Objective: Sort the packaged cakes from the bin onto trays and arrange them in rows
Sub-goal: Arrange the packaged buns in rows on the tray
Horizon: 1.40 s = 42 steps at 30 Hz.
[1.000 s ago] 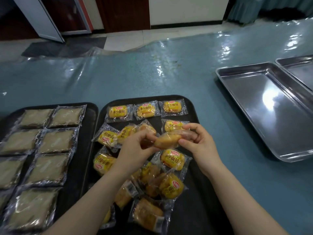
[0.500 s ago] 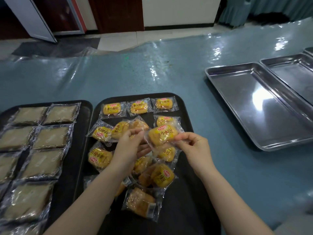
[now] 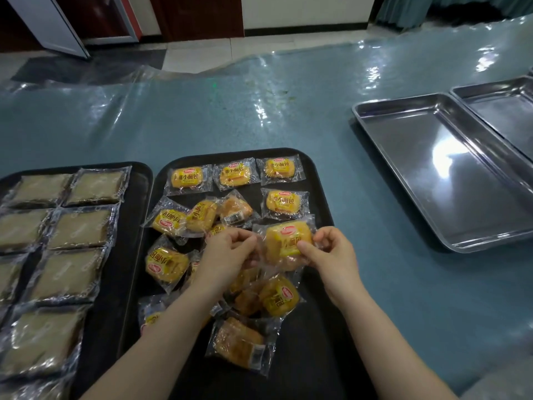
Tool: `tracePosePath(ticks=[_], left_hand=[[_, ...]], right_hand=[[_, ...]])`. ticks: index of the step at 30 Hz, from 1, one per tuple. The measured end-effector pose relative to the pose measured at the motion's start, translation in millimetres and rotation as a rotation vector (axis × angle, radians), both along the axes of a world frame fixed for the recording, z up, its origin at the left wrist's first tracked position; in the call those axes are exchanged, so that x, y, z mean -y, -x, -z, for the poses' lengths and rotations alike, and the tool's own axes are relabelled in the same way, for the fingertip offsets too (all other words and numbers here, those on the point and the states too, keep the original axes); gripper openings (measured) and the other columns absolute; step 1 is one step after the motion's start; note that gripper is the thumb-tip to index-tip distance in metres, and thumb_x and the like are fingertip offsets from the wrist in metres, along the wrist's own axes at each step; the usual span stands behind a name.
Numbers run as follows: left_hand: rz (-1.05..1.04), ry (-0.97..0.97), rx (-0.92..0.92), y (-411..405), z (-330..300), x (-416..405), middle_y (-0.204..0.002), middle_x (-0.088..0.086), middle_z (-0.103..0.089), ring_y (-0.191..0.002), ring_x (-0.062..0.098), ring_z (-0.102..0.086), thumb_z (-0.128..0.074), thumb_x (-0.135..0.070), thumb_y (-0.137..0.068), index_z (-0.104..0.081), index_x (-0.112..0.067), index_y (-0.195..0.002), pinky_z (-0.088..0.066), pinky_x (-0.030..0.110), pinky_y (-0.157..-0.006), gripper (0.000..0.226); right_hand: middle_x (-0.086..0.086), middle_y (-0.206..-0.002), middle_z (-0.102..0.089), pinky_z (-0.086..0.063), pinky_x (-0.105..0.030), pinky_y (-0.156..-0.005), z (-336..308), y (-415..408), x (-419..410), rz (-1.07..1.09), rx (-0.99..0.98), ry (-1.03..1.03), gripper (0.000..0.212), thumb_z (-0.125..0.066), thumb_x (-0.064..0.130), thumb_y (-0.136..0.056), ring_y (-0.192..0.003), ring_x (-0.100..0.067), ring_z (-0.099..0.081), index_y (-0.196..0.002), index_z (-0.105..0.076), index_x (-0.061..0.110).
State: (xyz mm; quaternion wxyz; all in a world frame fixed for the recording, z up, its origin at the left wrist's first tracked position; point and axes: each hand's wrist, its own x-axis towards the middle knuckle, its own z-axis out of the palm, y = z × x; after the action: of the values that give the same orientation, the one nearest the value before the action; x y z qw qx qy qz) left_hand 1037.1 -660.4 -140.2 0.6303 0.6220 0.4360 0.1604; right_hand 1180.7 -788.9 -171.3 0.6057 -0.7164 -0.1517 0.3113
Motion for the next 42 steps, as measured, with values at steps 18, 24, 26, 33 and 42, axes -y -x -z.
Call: tracePosePath(ticks=[18,24,26,33,42], left_hand=[[0.991,-0.575,-0.602,-13,50,6,-0.156,-0.009,0.011,-0.143,0.017,0.012,-0.04,-0.043,-0.095,-0.002,-0.044,-0.145,0.002,0.043,-0.114,0.063],[0.885,-0.72,-0.667,18,55,18,-0.156,-0.001,0.017,-0.143,0.017,0.013,-0.035,-0.05,-0.094,0.01,-0.032,-0.147,0.004,0.034,-0.113,0.072],[0.85,-0.701,-0.69,24,54,18,-0.155,-0.001,0.02,-0.142,0.016,0.014,-0.037,-0.051,-0.094,0.013,-0.027,-0.147,0.003,0.033,-0.114,0.077],[0.818,-0.674,-0.71,30,50,15,-0.155,0.001,0.022,-0.143,0.015,0.013,-0.039,-0.05,-0.093,0.017,-0.019,-0.146,-0.003,0.036,-0.118,0.083],[0.8,-0.647,-0.67,31,54,14,-0.155,0.0,0.022,-0.142,0.013,0.014,-0.041,-0.049,-0.093,0.017,-0.02,-0.146,0.001,0.032,-0.116,0.083]], right_hand=[[0.01,-0.103,-0.058,-0.054,-0.035,-0.079,30,-29,-9,0.092,0.206,0.198,0.025,-0.065,0.016,-0.089,-0.096,-0.014,-0.063,-0.1,-0.05,0.033],[-0.003,-0.141,-0.04,-0.037,-0.034,-0.103,27,-19,-23,-0.182,0.732,0.563,0.047,-0.068,0.031,-0.085,-0.13,-0.022,-0.039,-0.129,-0.052,0.024],[-0.002,-0.158,-0.019,-0.022,-0.039,-0.113,27,-15,-29,-0.278,0.904,0.6,0.06,-0.061,0.039,-0.089,-0.145,-0.024,-0.016,-0.143,-0.038,0.027],[-0.004,-0.16,0.01,0.005,-0.043,-0.111,46,-17,-68,-0.657,1.046,0.657,0.068,-0.031,0.054,-0.096,-0.145,-0.025,0.016,-0.152,0.002,0.034],[0.001,-0.161,0.001,-0.004,-0.049,-0.118,46,-60,-86,-0.759,1.239,0.706,0.063,-0.021,0.058,-0.096,-0.147,-0.021,0.007,-0.152,-0.005,0.034]])
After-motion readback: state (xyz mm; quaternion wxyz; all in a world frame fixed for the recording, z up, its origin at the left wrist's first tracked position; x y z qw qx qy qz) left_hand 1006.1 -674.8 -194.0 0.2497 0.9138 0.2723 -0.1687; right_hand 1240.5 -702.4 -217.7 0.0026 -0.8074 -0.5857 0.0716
